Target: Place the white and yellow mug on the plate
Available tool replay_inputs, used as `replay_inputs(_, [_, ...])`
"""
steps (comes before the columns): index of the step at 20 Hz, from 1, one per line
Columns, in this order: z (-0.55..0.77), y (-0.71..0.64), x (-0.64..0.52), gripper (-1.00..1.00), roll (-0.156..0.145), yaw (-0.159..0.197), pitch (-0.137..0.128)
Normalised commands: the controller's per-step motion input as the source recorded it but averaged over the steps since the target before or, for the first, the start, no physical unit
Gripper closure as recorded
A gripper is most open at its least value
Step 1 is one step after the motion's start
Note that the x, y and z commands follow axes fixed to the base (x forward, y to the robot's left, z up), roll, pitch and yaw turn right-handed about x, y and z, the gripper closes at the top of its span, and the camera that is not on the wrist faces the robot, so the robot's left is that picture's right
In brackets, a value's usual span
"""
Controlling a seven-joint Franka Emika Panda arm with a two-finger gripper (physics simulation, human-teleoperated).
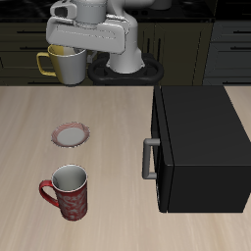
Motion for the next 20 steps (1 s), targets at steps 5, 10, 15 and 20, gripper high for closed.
replay_inputs(5, [-0.02, -0.28, -0.18, 1.0, 0.02, -0.001, -0.014])
replay_inputs(10, [-0.08, -0.14, -0.13, 1.0, 0.007, 0.02, -0.028])
replay_inputs(15, [-0.18, -0.06, -0.1, 1.0, -0.001, -0.006, 0.004])
replay_inputs(20, [-0.18, -0.16, -0.07, 1.0, -0.047, -0.018, 0.022])
